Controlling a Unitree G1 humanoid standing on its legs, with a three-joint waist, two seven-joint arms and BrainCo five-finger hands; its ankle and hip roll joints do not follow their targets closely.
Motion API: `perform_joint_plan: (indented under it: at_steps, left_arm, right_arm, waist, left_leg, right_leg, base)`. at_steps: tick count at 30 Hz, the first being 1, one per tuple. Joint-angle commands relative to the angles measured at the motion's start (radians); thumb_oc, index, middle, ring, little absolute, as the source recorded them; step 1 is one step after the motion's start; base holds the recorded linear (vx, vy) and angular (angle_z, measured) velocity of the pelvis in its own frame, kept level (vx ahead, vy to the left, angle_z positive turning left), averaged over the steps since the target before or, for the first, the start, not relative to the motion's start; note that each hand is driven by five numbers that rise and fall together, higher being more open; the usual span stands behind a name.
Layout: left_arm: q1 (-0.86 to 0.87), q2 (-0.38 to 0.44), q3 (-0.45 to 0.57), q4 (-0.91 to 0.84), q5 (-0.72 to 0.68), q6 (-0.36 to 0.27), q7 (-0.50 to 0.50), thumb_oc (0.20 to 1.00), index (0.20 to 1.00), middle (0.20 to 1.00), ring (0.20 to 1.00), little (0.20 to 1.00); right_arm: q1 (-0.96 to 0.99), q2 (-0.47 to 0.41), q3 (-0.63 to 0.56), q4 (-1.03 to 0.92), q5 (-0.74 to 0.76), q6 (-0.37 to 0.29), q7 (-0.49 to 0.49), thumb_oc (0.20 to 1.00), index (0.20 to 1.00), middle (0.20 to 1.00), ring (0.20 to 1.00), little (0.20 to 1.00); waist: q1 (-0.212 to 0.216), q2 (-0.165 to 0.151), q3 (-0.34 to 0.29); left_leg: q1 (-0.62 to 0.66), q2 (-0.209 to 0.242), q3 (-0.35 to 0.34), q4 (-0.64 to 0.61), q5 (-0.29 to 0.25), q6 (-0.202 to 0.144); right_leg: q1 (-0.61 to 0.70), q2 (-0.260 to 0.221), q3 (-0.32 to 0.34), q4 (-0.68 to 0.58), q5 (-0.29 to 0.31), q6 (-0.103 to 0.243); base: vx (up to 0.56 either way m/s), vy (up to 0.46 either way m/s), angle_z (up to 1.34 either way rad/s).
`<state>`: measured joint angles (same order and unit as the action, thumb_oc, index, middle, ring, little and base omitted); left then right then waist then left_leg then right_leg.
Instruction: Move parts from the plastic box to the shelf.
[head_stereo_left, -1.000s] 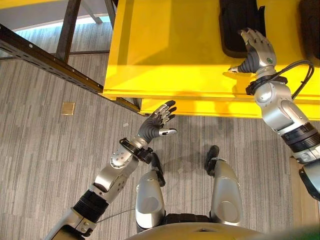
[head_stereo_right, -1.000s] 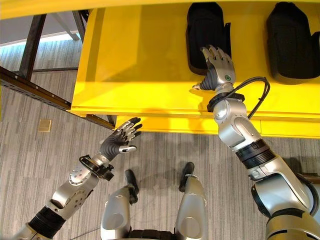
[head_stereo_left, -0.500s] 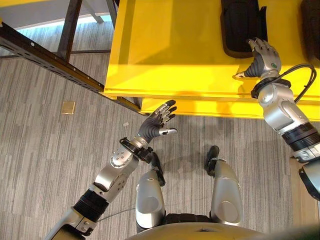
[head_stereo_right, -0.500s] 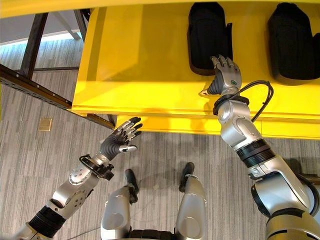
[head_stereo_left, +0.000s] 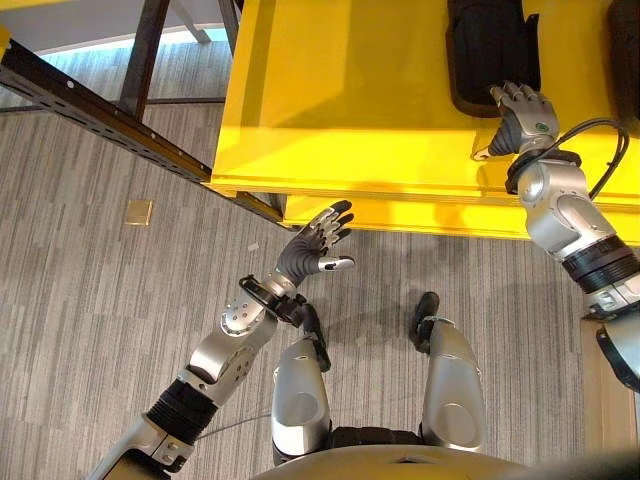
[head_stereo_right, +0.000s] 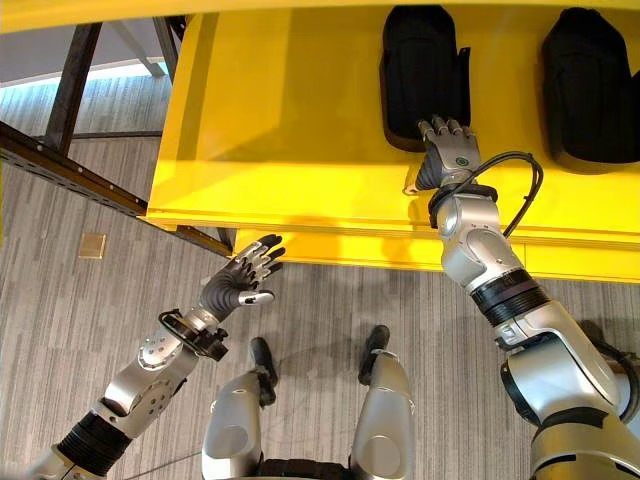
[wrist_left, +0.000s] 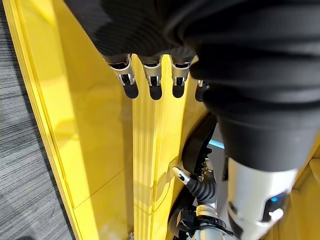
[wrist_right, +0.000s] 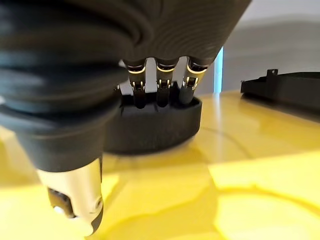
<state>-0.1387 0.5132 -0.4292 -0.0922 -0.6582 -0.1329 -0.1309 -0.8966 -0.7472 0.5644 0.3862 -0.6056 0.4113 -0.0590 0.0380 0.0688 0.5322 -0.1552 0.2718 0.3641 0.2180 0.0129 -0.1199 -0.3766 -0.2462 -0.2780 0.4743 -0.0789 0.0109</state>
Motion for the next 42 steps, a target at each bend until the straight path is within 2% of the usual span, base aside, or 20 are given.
perform_joint_plan:
  at_steps: [1, 11, 33, 42]
  left_arm:
    - [0.035, -0.001, 0.010, -0.080, -0.028, -0.027, -0.033, 1.000, 1.000, 1.000, 1.000, 1.000]
    - [0.051, 0.007, 0.032, -0.088, -0.020, -0.018, -0.063, 1.000, 1.000, 1.000, 1.000, 1.000]
    - [0.045, 0.004, 0.028, -0.098, -0.012, -0.013, -0.055, 1.000, 1.000, 1.000, 1.000, 1.000]
    - [0.047, 0.004, 0.033, -0.105, -0.020, -0.011, -0.045, 1.000, 1.000, 1.000, 1.000, 1.000]
  right_arm:
    - [-0.111, -0.009, 0.026, 0.018, -0.077, 0.001, 0.029, 1.000, 1.000, 1.000, 1.000, 1.000]
    - [-0.118, -0.022, 0.071, 0.065, -0.089, 0.039, 0.127, 1.000, 1.000, 1.000, 1.000, 1.000]
    - [-0.105, 0.016, 0.055, 0.104, -0.073, 0.063, 0.094, 1.000, 1.000, 1.000, 1.000, 1.000]
    - [-0.089, 0.018, 0.045, 0.070, -0.089, 0.054, 0.134, 1.000, 1.000, 1.000, 1.000, 1.000]
  waist:
    - [0.019, -0.028, -0.013]
    - [0.030, -0.035, -0.013]
    - [0.028, -0.037, -0.013]
    - [0.022, -0.040, -0.013]
  left_leg:
    - [-0.043, -0.020, -0.033, 0.092, -0.074, 0.043]
    - [-0.047, -0.017, -0.034, 0.093, -0.075, 0.044]
    - [-0.040, -0.015, -0.029, 0.097, -0.079, 0.047]
    - [-0.031, -0.016, -0.027, 0.096, -0.082, 0.048]
  right_leg:
    - [0.052, 0.046, 0.014, 0.036, -0.118, 0.030]
    - [0.049, 0.044, 0.008, 0.042, -0.116, 0.031]
    - [0.058, 0.047, 0.013, 0.040, -0.114, 0.032]
    - [0.066, 0.047, 0.017, 0.038, -0.115, 0.033]
  base:
    - [0.00, 0.000, 0.00]
    - [0.00, 0.000, 0.00]
    - [0.00, 0.000, 0.00]
    - [0.00, 0.000, 0.00]
